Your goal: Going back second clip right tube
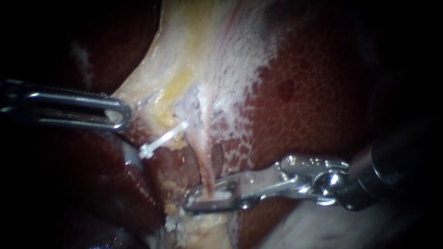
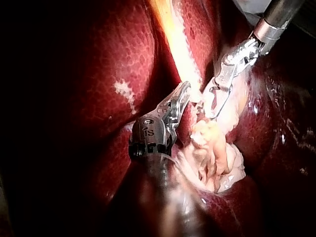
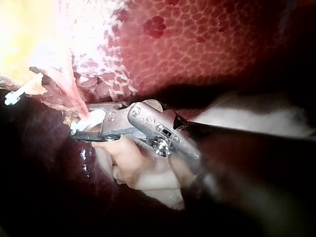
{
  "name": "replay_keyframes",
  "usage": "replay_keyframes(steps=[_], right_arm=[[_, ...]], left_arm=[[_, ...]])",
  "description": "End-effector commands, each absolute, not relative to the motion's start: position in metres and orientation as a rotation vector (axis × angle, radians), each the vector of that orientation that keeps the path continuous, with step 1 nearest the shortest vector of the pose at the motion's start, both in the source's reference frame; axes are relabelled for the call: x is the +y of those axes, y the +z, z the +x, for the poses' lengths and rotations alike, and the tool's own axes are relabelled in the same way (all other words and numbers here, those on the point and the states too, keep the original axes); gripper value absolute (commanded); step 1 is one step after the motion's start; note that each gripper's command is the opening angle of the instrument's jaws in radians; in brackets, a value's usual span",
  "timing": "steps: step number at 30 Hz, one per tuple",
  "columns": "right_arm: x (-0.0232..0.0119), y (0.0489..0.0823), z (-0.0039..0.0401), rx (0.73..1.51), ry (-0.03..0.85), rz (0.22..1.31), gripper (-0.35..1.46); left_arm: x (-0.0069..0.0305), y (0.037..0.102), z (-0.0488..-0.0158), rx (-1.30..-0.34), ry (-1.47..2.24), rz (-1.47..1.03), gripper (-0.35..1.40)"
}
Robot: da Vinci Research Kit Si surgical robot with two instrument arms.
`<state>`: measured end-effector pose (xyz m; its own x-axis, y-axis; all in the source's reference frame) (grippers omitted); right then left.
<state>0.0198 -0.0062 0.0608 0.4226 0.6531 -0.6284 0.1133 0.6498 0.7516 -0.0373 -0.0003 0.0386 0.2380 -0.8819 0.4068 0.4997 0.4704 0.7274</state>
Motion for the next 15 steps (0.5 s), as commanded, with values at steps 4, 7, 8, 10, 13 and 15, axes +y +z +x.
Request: replay_keyframes(steps=[4,7,8,10,13,15], right_arm=[[-0.0062,0.0609,0.0199,1.137,0.345,0.758,0.5],[-0.0062,0.0609,0.0199,1.155,0.304,0.723,0.54],[-0.0061,0.061,0.0199,1.159,0.294,0.716,0.55],[-0.0061,0.061,0.02,1.173,0.267,0.68,0.57],[-0.006,0.0611,0.02,1.183,0.273,0.613,0.59],[-0.006,0.0611,0.02,1.182,0.281,0.601,0.59]], left_arm=[[-0.0003,0.0385,-0.0373,-0.9,-1.003,0.506,-0.35],[-0.0004,0.0386,-0.0373,-0.9,-1.003,0.506,-0.35],[-0.0004,0.0386,-0.0373,-0.9,-1.003,0.506,-0.35],[-0.0003,0.0386,-0.0373,-0.9,-1.003,0.506,-0.35],[-0.0003,0.0386,-0.0373,-0.9,-1.003,0.506,-0.35],[-0.0003,0.0386,-0.0373,-0.9,-1.003,0.506,-0.35]])
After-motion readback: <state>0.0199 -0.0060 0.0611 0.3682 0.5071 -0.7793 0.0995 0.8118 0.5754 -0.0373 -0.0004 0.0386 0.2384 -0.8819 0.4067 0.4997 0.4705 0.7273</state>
